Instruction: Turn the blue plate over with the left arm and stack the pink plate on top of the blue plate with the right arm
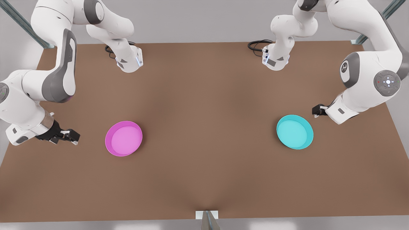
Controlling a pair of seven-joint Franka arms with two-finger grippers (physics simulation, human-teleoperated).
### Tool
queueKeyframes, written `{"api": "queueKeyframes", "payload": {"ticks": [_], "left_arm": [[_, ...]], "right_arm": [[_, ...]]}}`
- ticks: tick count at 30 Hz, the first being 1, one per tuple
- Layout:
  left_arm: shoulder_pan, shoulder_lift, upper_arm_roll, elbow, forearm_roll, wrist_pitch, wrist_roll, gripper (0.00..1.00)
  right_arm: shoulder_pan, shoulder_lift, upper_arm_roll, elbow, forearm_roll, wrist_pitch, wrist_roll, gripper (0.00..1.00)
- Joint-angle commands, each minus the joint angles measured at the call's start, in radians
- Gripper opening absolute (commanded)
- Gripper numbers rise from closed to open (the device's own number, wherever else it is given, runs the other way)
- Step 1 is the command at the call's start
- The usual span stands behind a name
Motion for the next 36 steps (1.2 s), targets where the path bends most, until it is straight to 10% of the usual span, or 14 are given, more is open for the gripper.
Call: {"api": "queueKeyframes", "payload": {"ticks": [1,12,28,29,32,36], "left_arm": [[0.000,0.001,0.000,0.000,0.000,-0.001,0.000,1.00],[0.190,0.384,0.235,-0.014,-0.585,0.060,0.656,1.00],[0.183,0.596,0.229,-0.043,-0.610,0.263,0.730,1.00],[0.178,0.603,0.229,-0.041,-0.610,0.268,0.730,0.98],[0.178,0.619,0.227,-0.043,-0.612,0.268,0.730,0.50],[0.178,0.628,0.226,-0.043,-0.616,0.268,0.729,0.40]], "right_arm": [[0.000,-0.003,0.000,0.000,0.000,-0.002,-0.002,1.00],[-0.008,-0.043,0.000,0.002,-0.002,-0.011,-0.002,1.00],[-0.005,-0.035,0.000,0.000,0.000,-0.009,0.000,1.00],[-0.005,-0.035,0.000,0.002,0.000,-0.009,0.000,1.00],[-0.003,-0.037,0.000,0.002,0.002,-0.009,0.002,1.00],[0.006,-0.034,0.002,0.000,0.002,-0.011,0.000,1.00]]}}
